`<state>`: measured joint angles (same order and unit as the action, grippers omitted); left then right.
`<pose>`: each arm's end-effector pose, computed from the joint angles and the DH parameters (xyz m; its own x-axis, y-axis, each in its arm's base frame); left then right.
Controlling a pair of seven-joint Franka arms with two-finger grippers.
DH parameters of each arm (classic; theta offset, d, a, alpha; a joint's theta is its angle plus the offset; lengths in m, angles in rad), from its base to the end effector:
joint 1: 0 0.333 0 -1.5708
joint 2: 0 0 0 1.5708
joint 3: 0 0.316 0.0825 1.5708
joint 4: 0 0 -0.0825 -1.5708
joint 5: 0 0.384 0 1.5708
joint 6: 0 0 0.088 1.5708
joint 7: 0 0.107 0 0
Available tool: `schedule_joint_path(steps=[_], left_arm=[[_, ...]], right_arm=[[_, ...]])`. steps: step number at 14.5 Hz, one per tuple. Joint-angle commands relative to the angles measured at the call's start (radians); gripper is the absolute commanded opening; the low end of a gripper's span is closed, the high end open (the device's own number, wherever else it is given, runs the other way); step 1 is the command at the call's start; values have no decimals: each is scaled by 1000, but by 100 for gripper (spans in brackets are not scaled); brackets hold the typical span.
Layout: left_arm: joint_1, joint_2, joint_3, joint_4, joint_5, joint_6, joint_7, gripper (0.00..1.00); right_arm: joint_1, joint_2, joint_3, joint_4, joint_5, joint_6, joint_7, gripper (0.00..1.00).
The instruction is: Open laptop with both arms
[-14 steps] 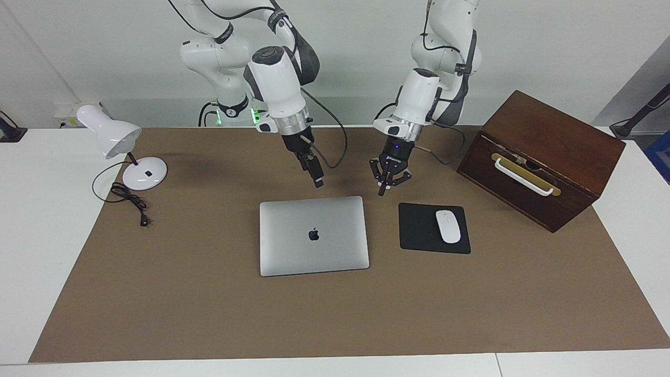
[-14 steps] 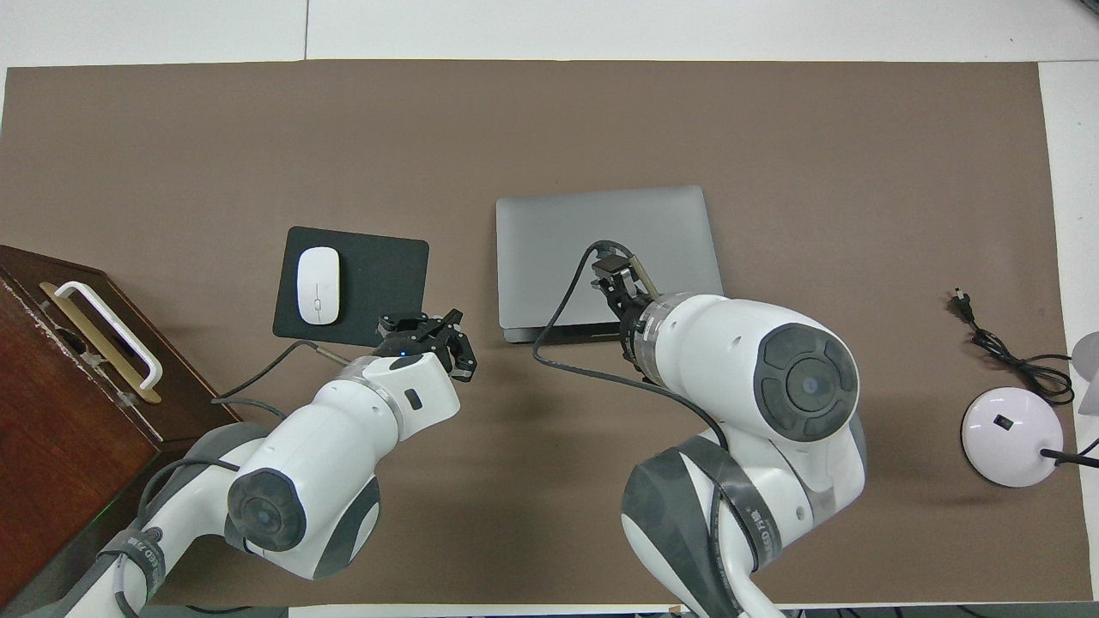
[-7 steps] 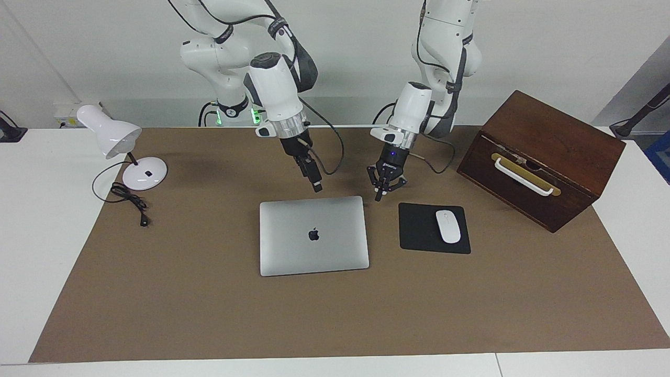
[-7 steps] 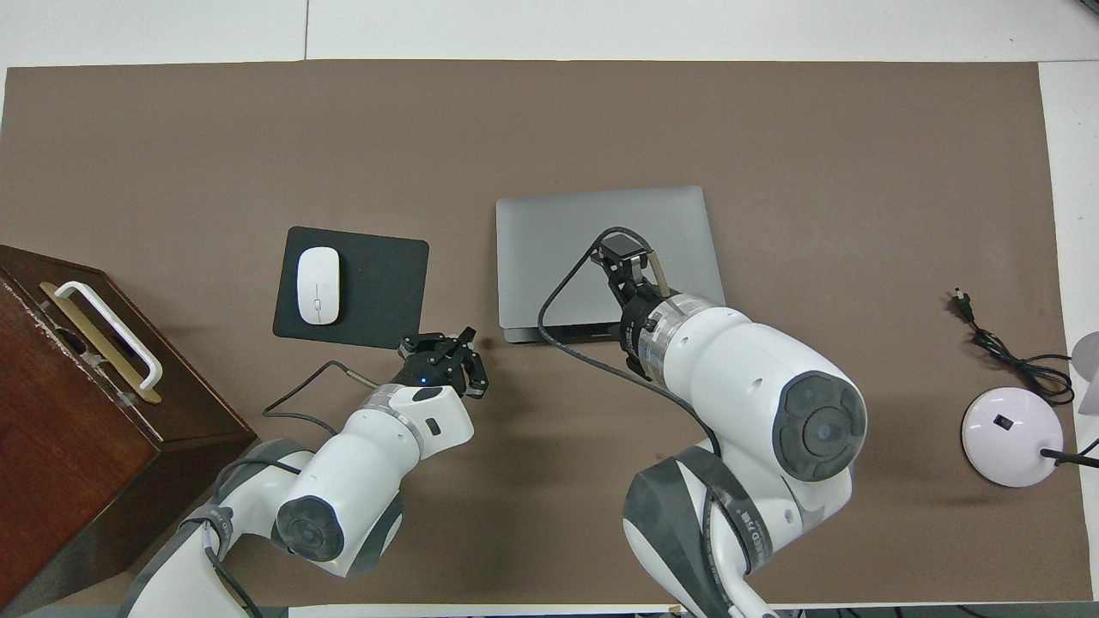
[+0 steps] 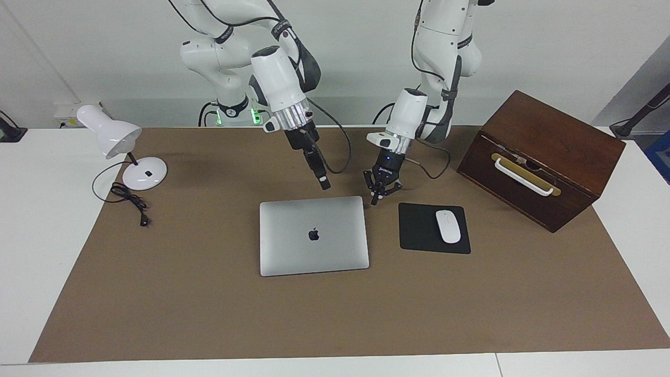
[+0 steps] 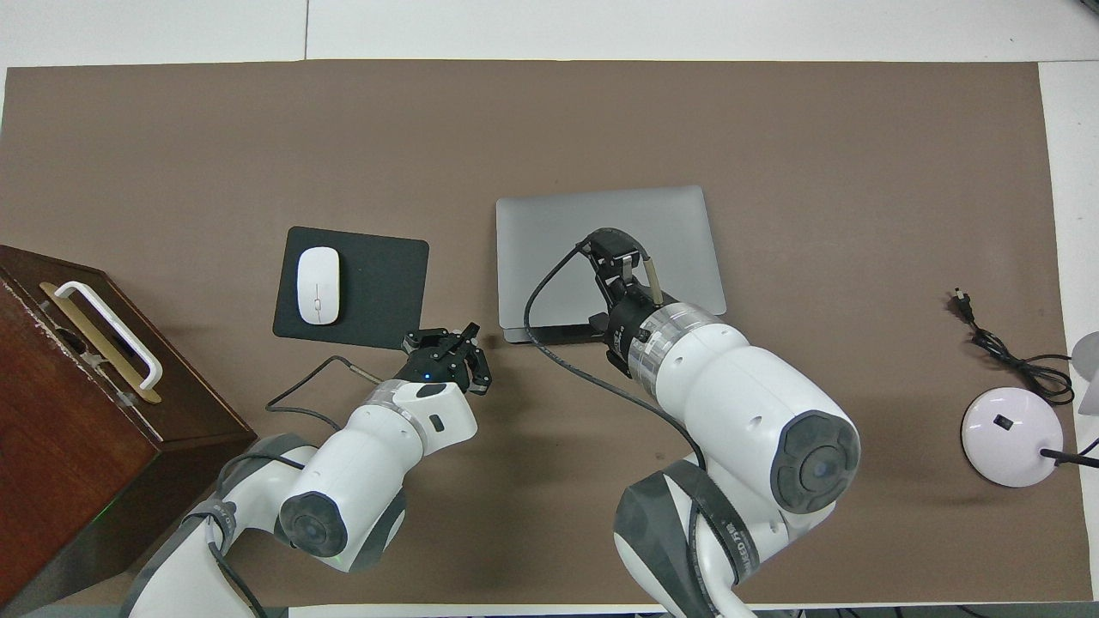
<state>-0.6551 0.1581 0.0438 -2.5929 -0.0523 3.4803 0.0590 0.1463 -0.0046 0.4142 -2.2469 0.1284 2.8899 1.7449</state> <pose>0.4052 -0.2764 0.2873 0.6024 -0.4401 0.6659 -0.5706 -0.8208 -0.0263 0.4845 0.2955 0.4422 0.3252 -0.9242 -0.2003 -0.8054 -0.1597 -0.5709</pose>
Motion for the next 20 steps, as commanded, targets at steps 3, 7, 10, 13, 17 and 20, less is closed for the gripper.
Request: schedule_joint_path(steps=[3,7,10,13,17,20], left_arm=[[-11,51,7,56,11,14,1,0],[-12,64,1,71,11,14,-1,0],[-14,84,1,86,11,14,-2,0],[-14,104,-2,109,11,14,-2,0],[-21,112,-18,111,6,17,-5,0],[-21,112,-28,111,5,17,-25,0]], right_arm=[[-11,12,6,-52,16,55,-13,100],[-13,46,6,-94,16,140,-27,100],[-16,77,5,-99,16,176,-44,100],[-17,116,0,-99,16,215,-76,100],[-21,161,-9,-97,16,268,-119,100],[-21,166,-8,-97,16,281,-119,100]])
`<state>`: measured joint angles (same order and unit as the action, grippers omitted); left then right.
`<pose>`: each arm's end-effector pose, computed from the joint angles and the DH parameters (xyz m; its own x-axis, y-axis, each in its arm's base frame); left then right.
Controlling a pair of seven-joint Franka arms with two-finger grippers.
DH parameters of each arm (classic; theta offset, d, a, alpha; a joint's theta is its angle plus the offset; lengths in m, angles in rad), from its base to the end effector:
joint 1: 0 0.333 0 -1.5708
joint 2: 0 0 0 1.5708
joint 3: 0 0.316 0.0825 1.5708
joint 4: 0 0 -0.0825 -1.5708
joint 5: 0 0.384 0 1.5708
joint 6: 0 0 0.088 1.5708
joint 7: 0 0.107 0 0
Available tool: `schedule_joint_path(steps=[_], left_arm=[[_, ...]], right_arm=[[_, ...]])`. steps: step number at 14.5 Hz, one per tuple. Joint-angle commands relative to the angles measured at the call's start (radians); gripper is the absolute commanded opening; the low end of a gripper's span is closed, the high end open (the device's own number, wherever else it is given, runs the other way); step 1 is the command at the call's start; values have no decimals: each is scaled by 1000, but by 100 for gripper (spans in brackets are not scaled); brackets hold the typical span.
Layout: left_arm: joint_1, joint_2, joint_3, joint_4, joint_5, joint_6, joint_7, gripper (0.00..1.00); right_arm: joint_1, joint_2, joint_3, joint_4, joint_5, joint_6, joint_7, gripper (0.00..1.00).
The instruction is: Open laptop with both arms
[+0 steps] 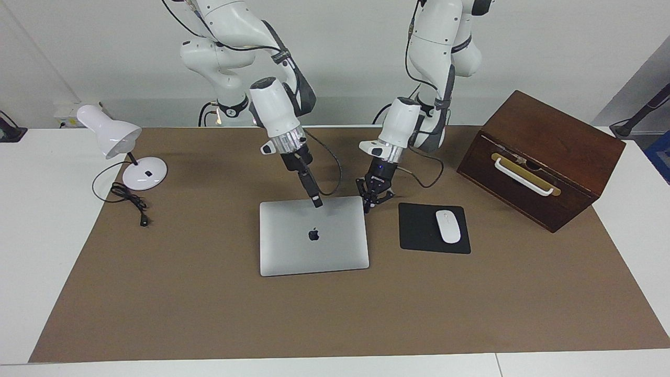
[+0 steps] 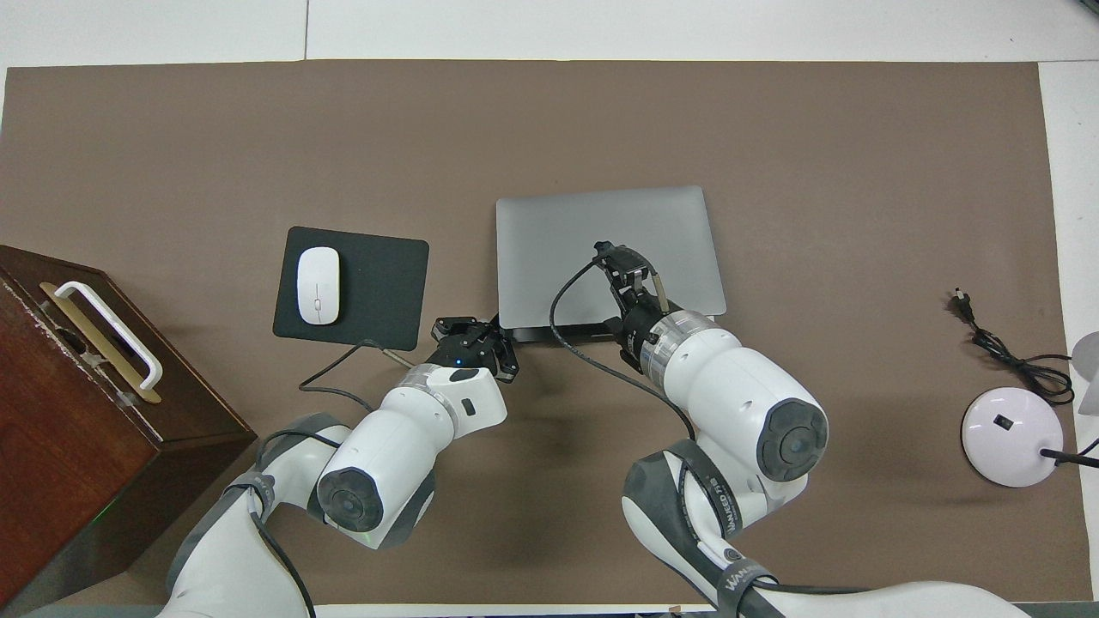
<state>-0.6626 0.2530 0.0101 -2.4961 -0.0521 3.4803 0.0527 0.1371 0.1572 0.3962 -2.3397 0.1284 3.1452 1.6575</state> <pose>0.4160 -0.3102 0.2741 0.5884 -0.4565 0.6674 -0.6002 -0.7996 -0.0178 0.4911 0.2728 0.3483 0.3423 -0.9203 -0.1893 -0.7919 -0.1741 -0.5853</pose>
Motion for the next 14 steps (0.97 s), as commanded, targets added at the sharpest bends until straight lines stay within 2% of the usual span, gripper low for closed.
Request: schedule_joint_path(steps=[1,7,11,14], left_arm=[[-14,17,4,14,5,17,-30,0],[-11,19,2,25,9,14,-31,0],[-6,55,2,60,9,14,-31,0],[-2,61,4,72,9,14,-31,0]], right_arm=[[-11,2,10,-6,16,26,-25,100],[-5,-10,18,-9,17,13,4,100],[6,-62,24,-59,16,9,50,100],[6,-70,24,-84,16,13,51,100]])
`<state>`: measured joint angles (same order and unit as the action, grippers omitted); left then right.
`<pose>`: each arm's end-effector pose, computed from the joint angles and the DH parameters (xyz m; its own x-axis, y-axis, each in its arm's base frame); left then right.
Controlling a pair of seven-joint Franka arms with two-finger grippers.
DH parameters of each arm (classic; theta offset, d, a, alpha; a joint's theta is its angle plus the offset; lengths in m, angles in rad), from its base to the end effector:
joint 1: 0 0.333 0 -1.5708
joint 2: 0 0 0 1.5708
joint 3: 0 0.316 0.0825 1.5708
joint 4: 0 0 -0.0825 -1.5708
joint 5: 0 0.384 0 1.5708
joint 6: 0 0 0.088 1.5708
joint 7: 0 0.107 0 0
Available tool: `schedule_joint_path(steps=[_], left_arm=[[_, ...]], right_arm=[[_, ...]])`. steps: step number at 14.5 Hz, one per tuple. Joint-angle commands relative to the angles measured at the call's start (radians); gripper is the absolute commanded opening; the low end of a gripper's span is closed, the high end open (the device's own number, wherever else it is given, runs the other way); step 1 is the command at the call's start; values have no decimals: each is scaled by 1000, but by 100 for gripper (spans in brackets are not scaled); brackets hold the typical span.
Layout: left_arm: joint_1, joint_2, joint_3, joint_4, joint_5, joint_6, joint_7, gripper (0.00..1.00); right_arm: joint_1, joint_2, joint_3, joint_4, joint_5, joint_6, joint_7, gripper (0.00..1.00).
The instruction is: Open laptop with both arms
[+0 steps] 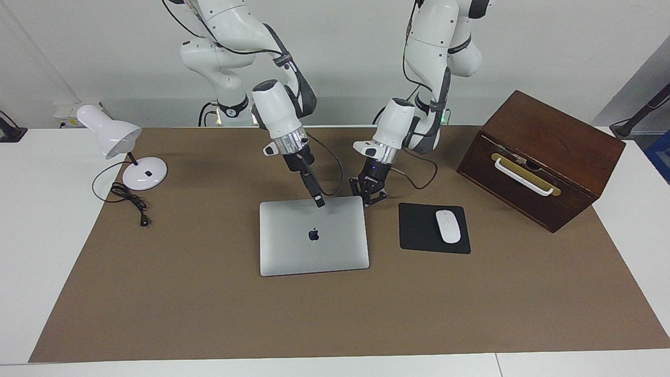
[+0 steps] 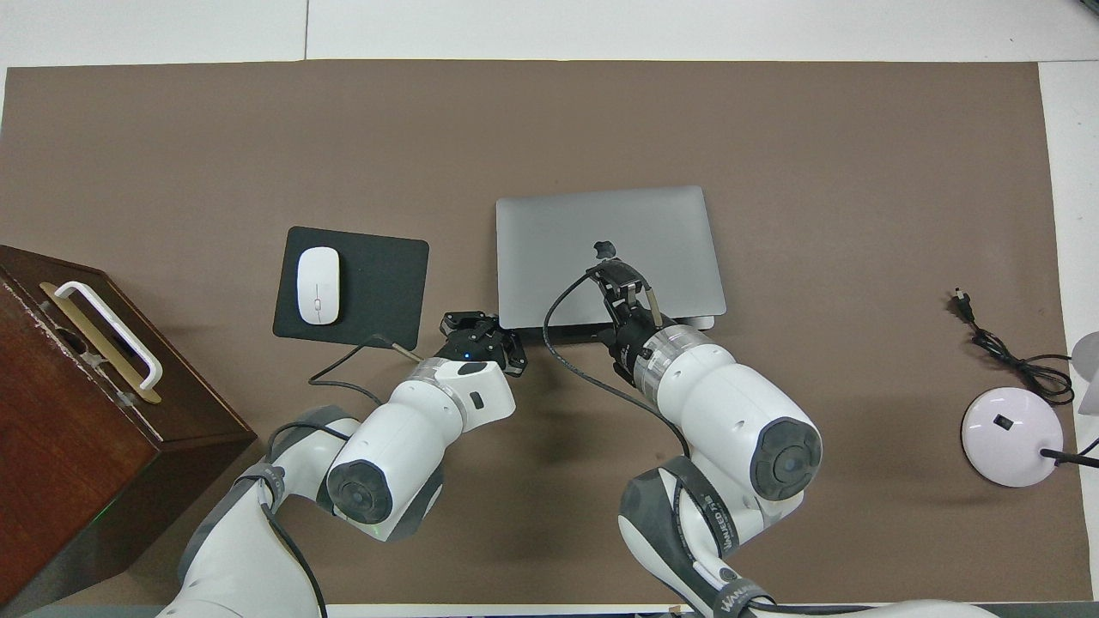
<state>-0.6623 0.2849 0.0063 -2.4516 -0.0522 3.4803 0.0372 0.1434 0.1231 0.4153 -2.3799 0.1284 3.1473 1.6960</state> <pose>0.4255 -0.3197 0.2735 0.5897 -0.4405 0.6769 -0.5937 -0.8047 -0.0064 0.4734 0.2797 0.3493 0.3368 -0.9201 -0.2000 -0.7998 -0.1675 -0.5764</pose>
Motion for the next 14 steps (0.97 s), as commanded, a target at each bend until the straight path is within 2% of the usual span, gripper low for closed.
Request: schedule_joint_path(steps=[1,5,10,14], left_arm=[[-2,33,8,28,9,14,-16,0],[0,43,9,29,23,14,-16,0],[0,46,9,29,25,14,-16,0],[-2,48,9,29,23,14,-16,0]], right_arm=[[-2,-36,7,-53,16,16,13,100],[-2,-34,5,-58,16,20,10,100],[-8,23,3,-54,16,86,-25,100],[-16,33,-1,-48,16,91,-55,100]])
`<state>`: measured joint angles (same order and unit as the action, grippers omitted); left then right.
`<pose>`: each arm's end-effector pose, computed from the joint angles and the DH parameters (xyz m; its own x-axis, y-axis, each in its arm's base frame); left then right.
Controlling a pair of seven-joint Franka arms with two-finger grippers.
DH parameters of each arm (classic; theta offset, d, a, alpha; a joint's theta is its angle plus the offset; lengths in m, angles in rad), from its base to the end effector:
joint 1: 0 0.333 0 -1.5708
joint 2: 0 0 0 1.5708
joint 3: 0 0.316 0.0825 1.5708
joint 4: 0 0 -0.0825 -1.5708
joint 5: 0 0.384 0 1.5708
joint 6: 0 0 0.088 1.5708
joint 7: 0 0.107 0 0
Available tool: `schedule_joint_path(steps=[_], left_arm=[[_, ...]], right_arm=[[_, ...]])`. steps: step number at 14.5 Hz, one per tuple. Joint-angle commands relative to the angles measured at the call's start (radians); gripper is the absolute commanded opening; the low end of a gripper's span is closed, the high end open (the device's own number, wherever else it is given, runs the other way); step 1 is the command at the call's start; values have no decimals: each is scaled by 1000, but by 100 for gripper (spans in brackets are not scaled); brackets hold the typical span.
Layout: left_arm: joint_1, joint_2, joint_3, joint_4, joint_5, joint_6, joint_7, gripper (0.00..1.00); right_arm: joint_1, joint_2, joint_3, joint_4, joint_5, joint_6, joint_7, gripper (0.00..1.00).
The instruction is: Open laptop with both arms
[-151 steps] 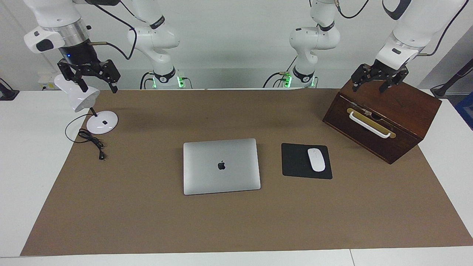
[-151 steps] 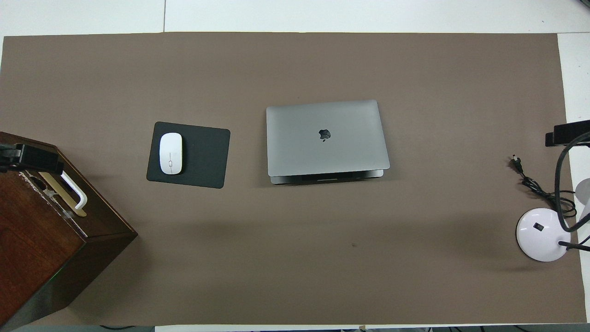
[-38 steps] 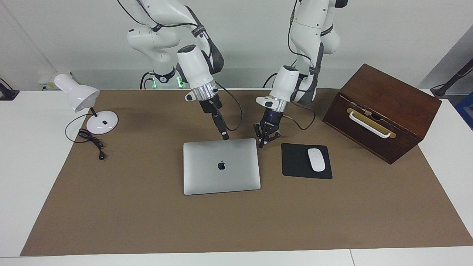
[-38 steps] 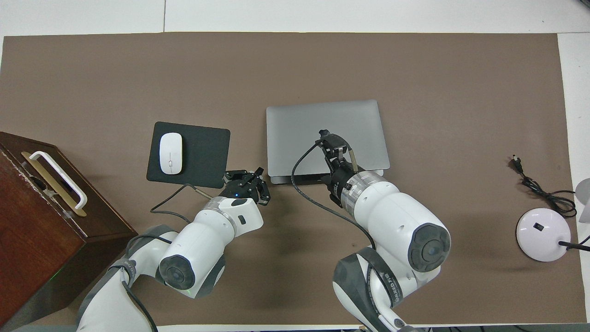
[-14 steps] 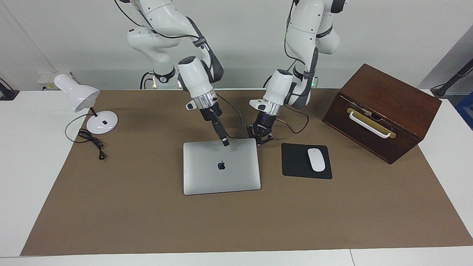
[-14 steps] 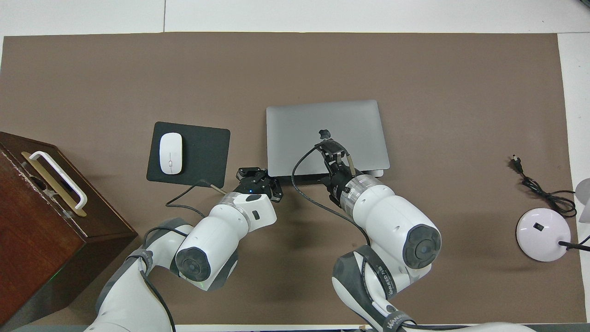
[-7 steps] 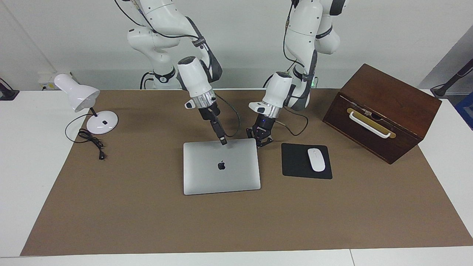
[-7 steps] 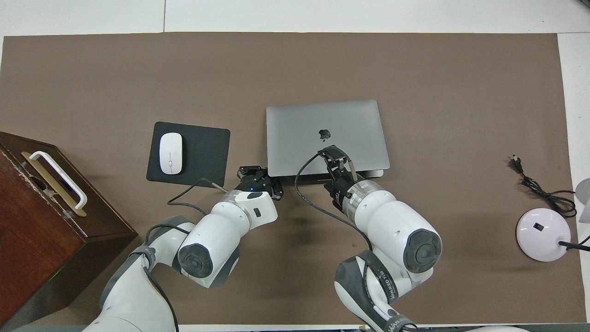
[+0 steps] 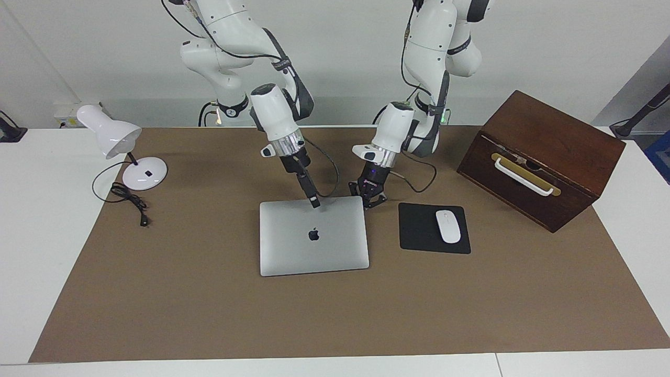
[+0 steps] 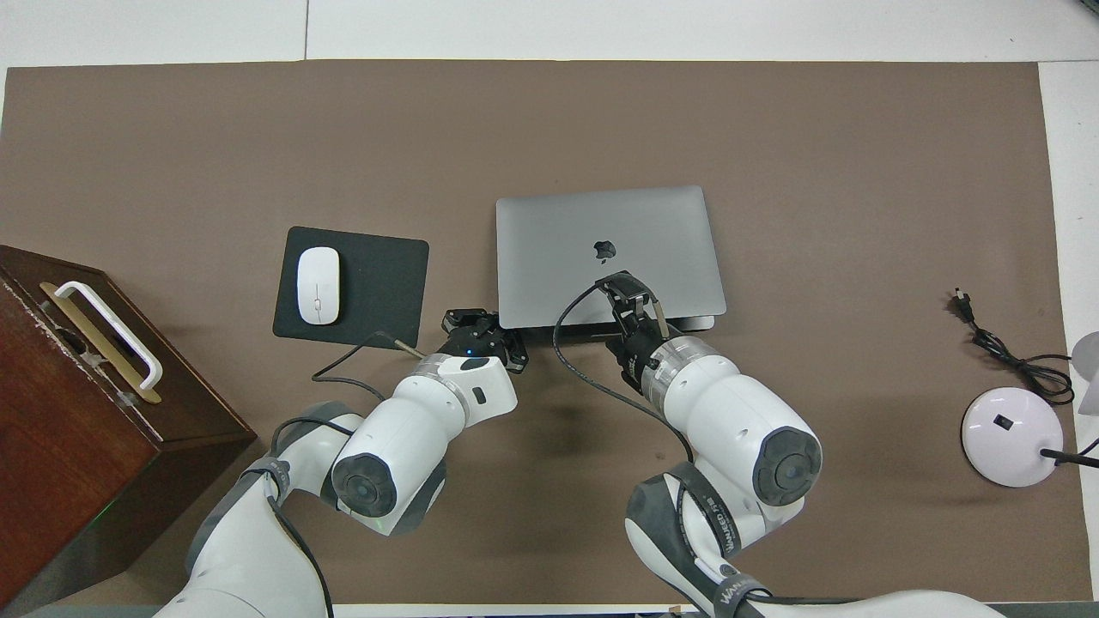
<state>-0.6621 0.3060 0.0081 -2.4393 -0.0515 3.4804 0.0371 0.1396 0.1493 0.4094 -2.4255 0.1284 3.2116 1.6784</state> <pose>0.4284 -0.3207 0.2667 0.5946 -0.4437 0.6705 -0.5927 -0.8054 -0.0074 0.4664 0.2689 0.3253 0.3353 -0.9224 -0.1914 -0.8006 -0.1719 -0.5740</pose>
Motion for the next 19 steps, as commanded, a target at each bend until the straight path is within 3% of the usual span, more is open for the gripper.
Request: schedule_joint_path(steps=[1,10,13,19], left_arm=[[-2,27,7,17,22,14,-14,0],[-4,41,7,19,22,14,-14,0],[-5,42,7,19,22,14,-14,0],[-7,44,9,19,22,14,-14,0]], right_arm=[[-14,7,3,-1,16,27,-42,100],[-18,50,-3,55,16,10,-65,100],[-20,52,-18,114,14,-110,-83,100],[-20,53,-44,184,14,-210,-123,100]])
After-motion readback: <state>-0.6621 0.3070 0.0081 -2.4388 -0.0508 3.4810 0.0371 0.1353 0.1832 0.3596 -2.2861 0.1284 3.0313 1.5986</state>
